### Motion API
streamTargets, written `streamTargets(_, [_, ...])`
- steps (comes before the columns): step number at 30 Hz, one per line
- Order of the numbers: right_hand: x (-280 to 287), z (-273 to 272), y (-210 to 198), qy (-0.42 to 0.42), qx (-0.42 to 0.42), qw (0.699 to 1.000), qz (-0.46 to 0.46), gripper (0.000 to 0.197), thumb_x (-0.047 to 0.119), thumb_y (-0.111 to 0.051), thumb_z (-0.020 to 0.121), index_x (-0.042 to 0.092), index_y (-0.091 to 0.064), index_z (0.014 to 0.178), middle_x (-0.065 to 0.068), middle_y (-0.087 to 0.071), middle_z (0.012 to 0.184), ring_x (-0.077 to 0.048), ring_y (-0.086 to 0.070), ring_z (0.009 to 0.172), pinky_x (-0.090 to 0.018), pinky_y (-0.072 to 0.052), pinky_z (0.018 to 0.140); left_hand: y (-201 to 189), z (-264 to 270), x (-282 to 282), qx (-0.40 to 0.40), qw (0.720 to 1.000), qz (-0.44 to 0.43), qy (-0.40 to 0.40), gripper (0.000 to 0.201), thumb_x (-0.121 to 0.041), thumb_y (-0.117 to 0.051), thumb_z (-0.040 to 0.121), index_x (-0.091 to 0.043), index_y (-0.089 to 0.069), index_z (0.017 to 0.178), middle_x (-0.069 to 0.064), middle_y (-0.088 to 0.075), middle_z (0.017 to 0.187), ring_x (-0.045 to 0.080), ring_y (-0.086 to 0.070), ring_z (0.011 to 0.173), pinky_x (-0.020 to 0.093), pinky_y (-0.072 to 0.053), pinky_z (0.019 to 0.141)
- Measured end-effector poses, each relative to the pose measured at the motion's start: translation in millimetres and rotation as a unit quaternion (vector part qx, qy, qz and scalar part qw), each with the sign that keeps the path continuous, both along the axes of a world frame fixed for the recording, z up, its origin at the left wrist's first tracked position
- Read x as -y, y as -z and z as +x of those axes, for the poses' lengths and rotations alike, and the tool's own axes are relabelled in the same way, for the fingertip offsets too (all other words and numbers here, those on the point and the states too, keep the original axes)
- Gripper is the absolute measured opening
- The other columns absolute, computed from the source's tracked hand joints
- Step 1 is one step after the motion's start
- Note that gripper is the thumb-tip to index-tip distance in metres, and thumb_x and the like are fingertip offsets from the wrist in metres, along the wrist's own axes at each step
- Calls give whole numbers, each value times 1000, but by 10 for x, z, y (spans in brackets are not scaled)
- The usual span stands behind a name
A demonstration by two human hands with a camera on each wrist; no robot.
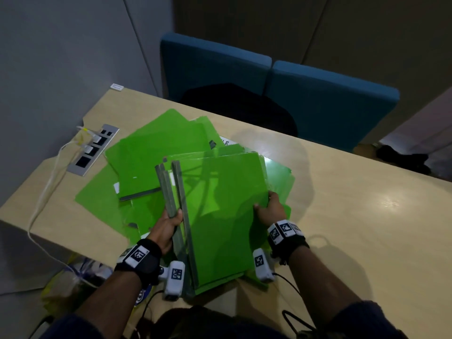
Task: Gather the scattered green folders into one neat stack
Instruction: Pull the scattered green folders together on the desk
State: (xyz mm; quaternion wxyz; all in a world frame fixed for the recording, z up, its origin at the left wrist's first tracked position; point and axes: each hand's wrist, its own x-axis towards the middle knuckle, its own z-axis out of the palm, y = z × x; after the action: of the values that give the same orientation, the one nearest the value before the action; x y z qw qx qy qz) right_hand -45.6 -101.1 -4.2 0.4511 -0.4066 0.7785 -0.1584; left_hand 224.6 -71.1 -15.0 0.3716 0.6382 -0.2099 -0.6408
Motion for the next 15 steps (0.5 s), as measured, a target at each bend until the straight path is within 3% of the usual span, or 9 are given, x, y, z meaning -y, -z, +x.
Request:
streamTargets(2, [31,91,42,14,13,1000,-1,65,18,-62,94,11,-29,149,-14,-54,141,-33,-57,122,-41,-47,102,-5,54,-39,-9,1000,2,2,78,-62,-46,88,-19,-28,151,5,-28,157,26,-25,145,44,-18,119])
streamTargets(3, [45,131,65,21,22,1000,-6,66,17,-62,94,11,-29,150,-14,-52,143,-33,-56,123,-42,-47,103,-1,60,-49,-2,1000,-5,3,69,-56,-45,92,-19,-31,149,5,-33,155,27,-26,145,43,-22,117])
streamTargets(4, [53,174,68,21,28,999,-15,67,17,-63,93,13,-29,150,-13,-50,145,-32,-54,125,-44,-46,105,-13,65,-60,8,1000,-25,12,51,-40,-51,96,-21,-39,142,4,-45,146,30,-33,141,39,-30,111])
streamTargets(5, [59,205,77,10,30,999,-25,67,19,-64,93,14,-30,150,-13,-48,147,-33,-52,128,-46,-44,106,5,88,-76,28,999,-40,23,40,-24,-60,93,-21,-47,131,2,-57,129,31,-44,131,36,-40,99])
streamTargets(7, [65,223,57,-32,30,998,-37,62,27,-65,93,17,-38,147,-12,-49,146,-33,-52,128,-44,-44,105,-18,157,-108,86,994,-65,12,41,-6,-70,84,-16,-47,116,0,-59,100,24,-56,102,28,-44,76])
streamTargets(9, [84,188,60,-80,-5,995,-56,52,37,-64,92,20,-49,139,-12,-55,137,-31,-57,120,-40,-46,99,-25,321,-139,115,991,-71,-15,42,0,-69,83,-11,-45,116,1,-56,90,21,-54,87,26,-43,68])
streamTargets(11, [109,113,121,-86,-103,989,-55,56,47,-66,87,20,-51,134,-13,-53,135,-30,-55,120,-44,-47,101,26,525,-167,113,992,-60,-22,45,-1,-70,83,-9,-46,120,3,-57,89,26,-54,93,30,-45,76])
streamTargets(13, [76,93,150,-112,-192,975,-16,74,55,-69,82,15,-44,138,-13,-47,138,-31,-48,127,-47,-45,103,77,668,-196,108,992,-49,-36,45,-1,-69,83,-10,-45,121,2,-54,89,25,-50,100,36,-41,88])
streamTargets(15, [28,158,162,-144,-234,961,20,81,57,-73,78,10,-42,136,-12,-47,135,-31,-49,125,-45,-47,100,97,749,-227,100,992,-40,-58,49,-1,-66,85,-7,-42,128,1,-52,91,24,-46,104,37,-36,92])
